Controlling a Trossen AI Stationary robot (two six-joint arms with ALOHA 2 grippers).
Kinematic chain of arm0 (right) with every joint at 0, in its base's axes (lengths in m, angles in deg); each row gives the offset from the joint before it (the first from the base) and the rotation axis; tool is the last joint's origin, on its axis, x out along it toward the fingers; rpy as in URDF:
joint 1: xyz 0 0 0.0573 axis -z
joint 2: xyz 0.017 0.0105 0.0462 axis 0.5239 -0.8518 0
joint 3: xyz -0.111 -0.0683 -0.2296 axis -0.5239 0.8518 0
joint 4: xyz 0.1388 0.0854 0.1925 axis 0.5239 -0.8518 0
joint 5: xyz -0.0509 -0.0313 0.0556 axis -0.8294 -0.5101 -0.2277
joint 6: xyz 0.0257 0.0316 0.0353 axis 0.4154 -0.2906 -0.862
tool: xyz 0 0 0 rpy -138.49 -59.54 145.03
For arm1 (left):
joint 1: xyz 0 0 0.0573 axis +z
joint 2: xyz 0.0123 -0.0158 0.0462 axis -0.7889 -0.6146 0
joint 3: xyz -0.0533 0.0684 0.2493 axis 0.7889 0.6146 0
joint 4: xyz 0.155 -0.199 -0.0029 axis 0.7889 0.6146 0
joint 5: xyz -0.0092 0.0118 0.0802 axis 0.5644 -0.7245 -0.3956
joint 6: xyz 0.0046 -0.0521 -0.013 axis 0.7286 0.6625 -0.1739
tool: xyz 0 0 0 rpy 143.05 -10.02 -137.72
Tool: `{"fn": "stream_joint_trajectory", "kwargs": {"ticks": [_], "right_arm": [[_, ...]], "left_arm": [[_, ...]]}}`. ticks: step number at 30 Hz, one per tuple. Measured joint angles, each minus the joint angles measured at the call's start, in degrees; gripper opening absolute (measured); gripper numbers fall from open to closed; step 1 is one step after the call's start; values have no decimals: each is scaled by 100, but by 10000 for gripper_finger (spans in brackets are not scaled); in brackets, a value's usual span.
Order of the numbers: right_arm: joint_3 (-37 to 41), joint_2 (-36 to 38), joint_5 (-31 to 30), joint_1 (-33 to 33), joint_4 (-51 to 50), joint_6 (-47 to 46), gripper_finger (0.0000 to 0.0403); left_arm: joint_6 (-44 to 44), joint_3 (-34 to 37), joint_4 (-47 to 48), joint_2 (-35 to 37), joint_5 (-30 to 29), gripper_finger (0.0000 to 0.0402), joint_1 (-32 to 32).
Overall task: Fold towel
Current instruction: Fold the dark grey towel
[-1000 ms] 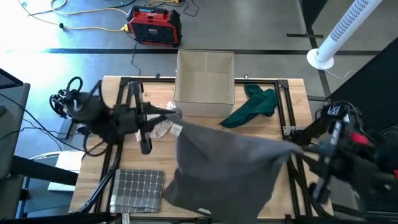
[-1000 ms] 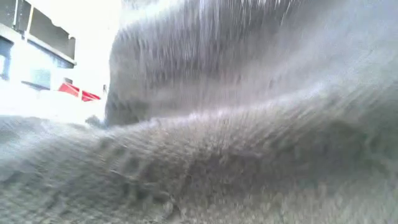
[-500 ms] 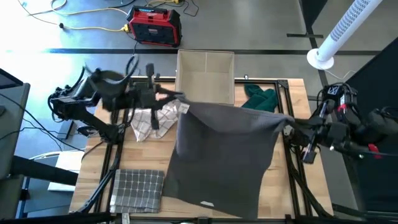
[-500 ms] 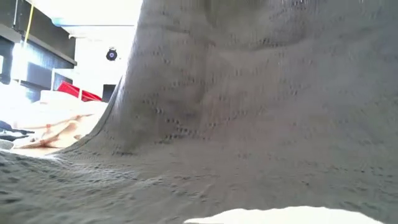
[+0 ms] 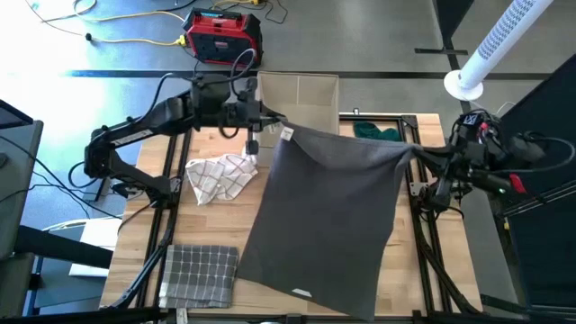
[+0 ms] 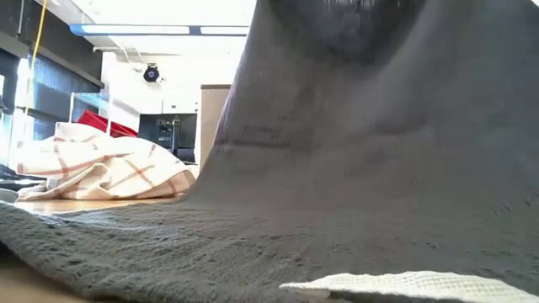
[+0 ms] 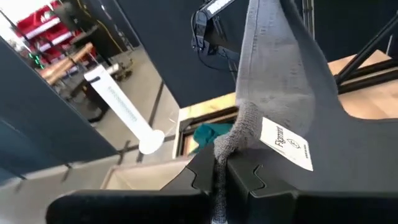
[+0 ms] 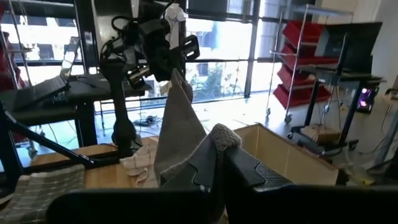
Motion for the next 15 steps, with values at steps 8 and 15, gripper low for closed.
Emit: {"fn": "stream_joint_trajectory", "kwargs": {"ticks": [8,15], "right_arm": [[825,781,-3,-145,13,-159,0],[1361,569,14,-858,-39,-1261,0]], "left_arm": [[179,866,152,525,635,0,594],[733,2267,488,1589,1059,0,424]]}}
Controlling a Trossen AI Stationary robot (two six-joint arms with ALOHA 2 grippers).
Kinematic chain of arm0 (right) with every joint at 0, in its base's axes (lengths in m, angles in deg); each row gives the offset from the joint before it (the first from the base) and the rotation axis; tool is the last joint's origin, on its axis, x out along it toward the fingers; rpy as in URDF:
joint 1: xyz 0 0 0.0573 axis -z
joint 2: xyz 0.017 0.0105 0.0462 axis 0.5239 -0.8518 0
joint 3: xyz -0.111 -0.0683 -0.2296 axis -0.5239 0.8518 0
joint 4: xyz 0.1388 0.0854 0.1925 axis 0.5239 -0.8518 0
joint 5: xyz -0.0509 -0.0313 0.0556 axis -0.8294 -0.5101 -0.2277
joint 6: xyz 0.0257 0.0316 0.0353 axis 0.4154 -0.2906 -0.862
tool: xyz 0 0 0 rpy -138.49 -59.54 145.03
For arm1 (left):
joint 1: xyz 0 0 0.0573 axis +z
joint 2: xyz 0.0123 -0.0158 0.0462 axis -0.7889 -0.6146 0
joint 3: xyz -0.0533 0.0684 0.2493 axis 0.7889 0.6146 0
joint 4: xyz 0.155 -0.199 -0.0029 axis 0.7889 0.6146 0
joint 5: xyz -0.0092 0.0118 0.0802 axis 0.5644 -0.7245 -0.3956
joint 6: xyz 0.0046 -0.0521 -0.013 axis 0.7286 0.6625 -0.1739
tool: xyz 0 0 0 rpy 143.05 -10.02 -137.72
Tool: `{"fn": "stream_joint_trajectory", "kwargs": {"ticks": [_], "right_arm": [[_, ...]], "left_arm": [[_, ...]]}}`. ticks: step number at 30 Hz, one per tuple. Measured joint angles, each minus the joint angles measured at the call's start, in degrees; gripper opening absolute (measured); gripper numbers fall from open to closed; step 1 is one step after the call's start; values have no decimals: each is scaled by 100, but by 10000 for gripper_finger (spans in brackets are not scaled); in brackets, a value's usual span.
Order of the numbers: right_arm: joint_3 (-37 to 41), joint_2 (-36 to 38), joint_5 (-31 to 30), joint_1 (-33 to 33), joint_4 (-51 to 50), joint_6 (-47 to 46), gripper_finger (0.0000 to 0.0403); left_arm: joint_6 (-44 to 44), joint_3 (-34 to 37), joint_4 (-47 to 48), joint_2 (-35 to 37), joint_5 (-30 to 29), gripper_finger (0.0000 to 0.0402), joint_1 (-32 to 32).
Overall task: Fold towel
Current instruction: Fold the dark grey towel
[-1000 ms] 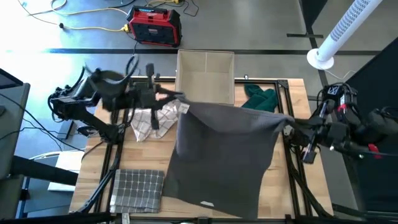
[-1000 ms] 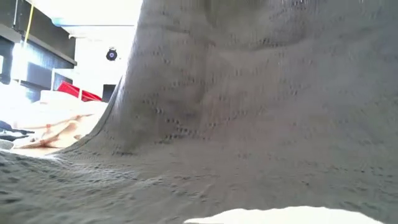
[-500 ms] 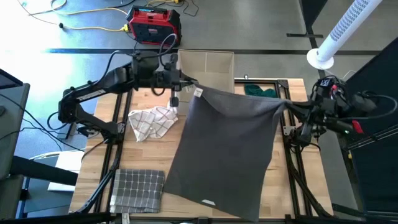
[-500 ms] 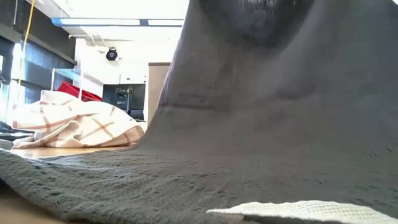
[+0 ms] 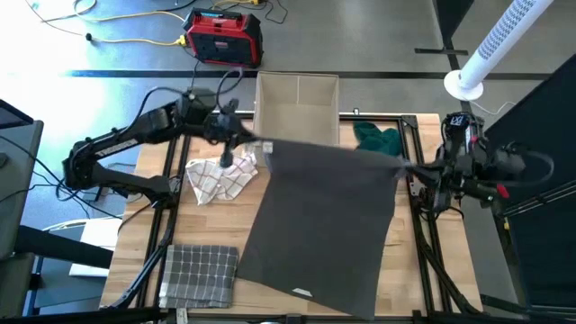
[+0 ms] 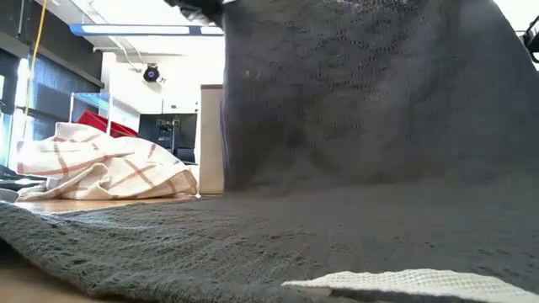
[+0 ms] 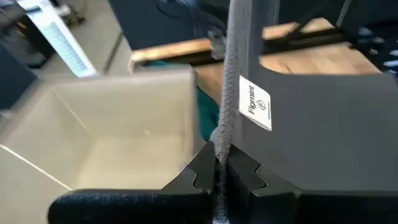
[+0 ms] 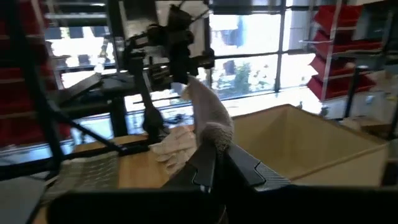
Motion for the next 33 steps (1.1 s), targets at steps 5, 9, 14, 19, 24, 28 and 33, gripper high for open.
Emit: {"fn": "stream_joint_trajectory", "kwargs": {"ticks": [5,9,14,19,24,28,33], "right_arm": [[527,-31,-4,-159,-7,-730,0],[812,-33,-3,-448,-12,-1513,0],[895,-23,50,-776,8,-2305,0],[878,-16,60,-768,44,-2731,0],[878,-27,6,-666,37,-2490,0],[878,-28,10,-621,37,-2436,0],[878,-22,55,-802,39,-2701,0]], "left_arm": [[261,1036,-668,677,11,0,-252],[323,1365,-770,1116,-7,0,-353],[388,1401,-680,1451,-173,0,-353],[533,1401,-763,1581,-342,0,-346],[802,1401,-677,1196,-430,0,-384],[826,1403,-733,949,-444,0,-525],[826,1403,-968,936,-425,0,-686]]}}
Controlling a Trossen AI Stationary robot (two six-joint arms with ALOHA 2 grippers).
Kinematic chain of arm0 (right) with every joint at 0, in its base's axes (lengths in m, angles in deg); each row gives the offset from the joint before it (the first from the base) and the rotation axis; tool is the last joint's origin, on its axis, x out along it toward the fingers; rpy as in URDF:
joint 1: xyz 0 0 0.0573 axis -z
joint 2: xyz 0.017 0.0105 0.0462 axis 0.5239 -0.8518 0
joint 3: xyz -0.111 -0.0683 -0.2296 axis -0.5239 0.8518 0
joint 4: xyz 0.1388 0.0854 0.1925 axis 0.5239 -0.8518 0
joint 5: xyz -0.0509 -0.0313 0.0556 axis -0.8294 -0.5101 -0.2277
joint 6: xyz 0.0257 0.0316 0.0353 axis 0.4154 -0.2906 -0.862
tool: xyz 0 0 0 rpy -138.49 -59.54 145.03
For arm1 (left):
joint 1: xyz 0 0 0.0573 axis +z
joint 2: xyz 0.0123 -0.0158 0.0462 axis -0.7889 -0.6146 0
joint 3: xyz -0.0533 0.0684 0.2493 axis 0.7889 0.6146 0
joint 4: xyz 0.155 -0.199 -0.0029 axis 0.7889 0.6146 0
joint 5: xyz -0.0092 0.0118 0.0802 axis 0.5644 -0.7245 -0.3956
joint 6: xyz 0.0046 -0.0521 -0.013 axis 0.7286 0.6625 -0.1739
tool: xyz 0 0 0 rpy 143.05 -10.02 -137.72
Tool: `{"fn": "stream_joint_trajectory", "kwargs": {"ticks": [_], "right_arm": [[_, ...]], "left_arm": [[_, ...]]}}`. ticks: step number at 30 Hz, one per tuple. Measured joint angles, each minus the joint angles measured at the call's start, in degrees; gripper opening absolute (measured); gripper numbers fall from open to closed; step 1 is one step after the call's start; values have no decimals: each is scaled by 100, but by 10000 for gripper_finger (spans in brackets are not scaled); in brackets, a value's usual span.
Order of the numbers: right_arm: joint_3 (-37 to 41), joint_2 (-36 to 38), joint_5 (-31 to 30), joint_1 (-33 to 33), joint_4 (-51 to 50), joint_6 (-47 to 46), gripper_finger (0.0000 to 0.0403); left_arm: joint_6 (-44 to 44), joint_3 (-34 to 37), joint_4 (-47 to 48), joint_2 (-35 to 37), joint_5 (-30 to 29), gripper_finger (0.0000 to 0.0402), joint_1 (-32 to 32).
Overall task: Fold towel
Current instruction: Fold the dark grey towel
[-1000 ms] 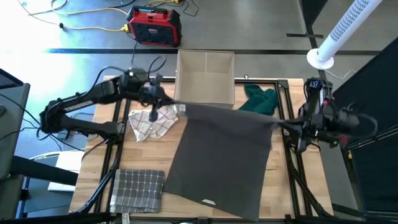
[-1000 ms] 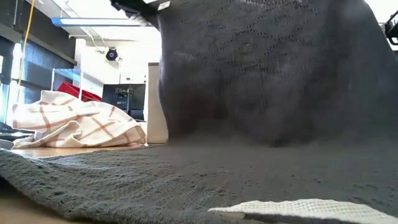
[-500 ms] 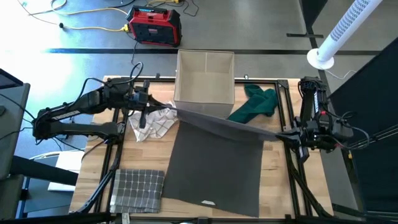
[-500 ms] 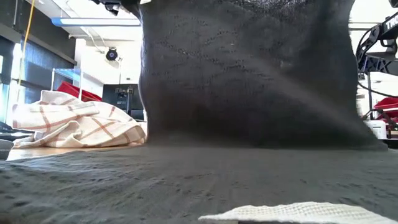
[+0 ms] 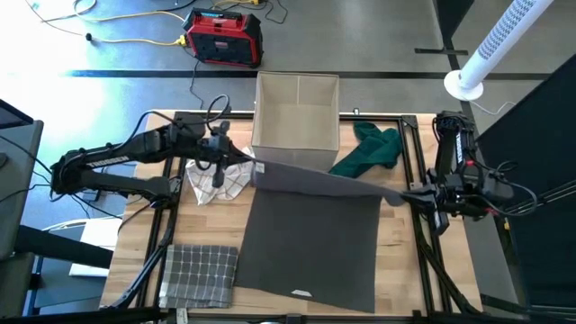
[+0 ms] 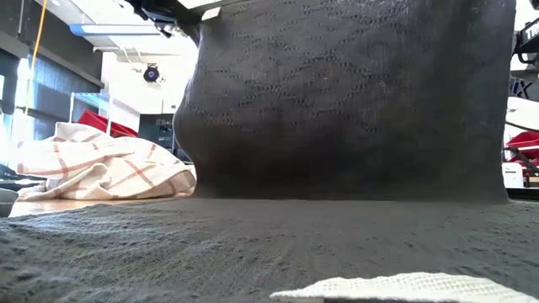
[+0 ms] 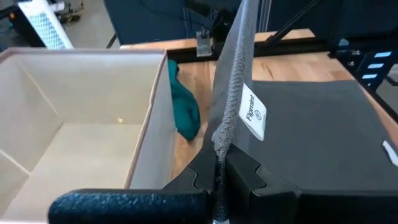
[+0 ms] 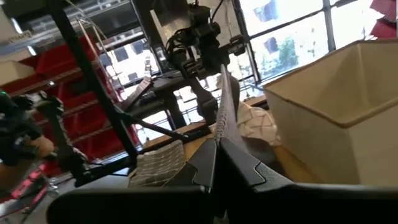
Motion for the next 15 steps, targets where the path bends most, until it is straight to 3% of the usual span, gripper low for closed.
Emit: {"fn": "stream_joint_trajectory", "kwargs": {"ticks": [8,15], "right_arm": [[-199,-2,137,156,105,860,0],[-375,-237,407,916,71,1544,0]], "left_arm": [[58,0,-379,262,25,0,-8],[206,0,-377,314,25,0,-14]]}}
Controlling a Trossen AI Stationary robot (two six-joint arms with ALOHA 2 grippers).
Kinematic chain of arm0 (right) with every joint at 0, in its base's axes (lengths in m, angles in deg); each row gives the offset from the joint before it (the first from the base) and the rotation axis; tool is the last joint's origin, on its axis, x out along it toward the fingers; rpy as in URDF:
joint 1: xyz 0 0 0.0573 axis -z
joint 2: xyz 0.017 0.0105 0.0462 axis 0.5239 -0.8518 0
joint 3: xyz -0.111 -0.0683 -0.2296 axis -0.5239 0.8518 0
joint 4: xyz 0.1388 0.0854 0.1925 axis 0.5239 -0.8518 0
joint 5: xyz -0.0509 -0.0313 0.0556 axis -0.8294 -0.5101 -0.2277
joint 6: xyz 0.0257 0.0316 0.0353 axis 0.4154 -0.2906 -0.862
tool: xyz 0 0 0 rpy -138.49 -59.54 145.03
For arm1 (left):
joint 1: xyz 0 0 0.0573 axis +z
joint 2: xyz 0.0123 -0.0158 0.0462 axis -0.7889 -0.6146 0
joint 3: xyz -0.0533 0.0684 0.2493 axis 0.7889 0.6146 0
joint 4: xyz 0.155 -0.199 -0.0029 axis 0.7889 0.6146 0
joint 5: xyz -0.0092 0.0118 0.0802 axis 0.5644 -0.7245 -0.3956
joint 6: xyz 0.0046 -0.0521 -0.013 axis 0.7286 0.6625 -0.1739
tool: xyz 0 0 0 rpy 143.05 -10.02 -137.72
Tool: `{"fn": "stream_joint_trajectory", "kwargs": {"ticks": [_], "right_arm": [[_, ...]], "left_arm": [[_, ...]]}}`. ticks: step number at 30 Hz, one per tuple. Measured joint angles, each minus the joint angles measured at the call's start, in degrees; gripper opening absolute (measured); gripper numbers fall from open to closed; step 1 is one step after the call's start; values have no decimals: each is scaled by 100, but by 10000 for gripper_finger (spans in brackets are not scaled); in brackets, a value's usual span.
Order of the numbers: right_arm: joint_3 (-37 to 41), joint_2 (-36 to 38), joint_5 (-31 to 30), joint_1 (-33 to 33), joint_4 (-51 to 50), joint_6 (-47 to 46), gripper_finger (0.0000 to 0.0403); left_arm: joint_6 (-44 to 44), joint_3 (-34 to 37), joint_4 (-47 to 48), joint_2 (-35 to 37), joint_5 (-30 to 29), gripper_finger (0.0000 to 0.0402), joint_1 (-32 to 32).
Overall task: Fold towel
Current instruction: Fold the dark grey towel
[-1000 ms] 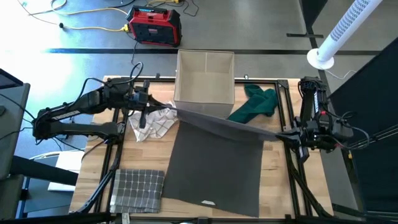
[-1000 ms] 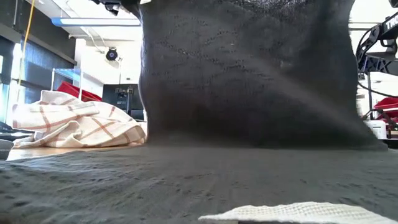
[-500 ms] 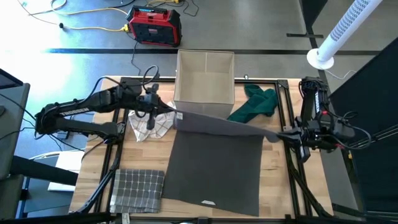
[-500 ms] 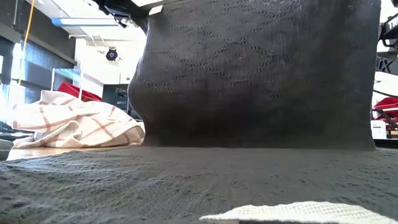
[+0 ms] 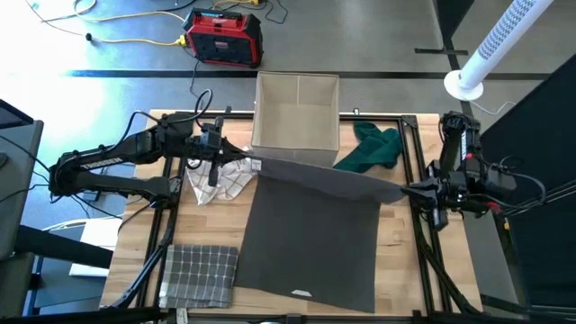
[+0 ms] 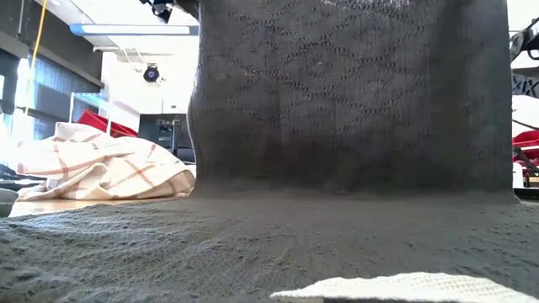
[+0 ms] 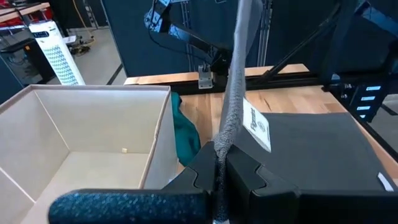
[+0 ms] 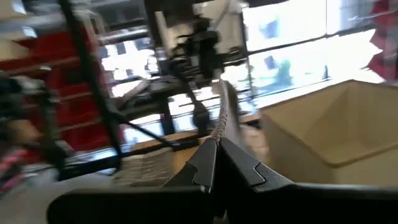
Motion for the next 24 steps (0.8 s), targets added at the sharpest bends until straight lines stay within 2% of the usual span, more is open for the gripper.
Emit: {"fn": "stream_joint_trajectory", "kwargs": {"ticks": [3,6,14,21,24], "right_arm": [[-9,-245,-8,487,-9,229,0],[-9,-518,-286,1127,8,379,0],[-9,-1050,-478,3131,18,482,0],[-9,-1185,-464,4951,16,527,0],[-13,-1176,-51,5602,8,929,0]], "left_arm": [[31,0,0,-2,0,0,-34],[2,0,-6,-2,-2,0,-55],[-9,0,-6,-2,-70,0,-57],[-10,0,18,-6,-114,0,-126],[-64,0,32,-7,-133,0,-166]]}}
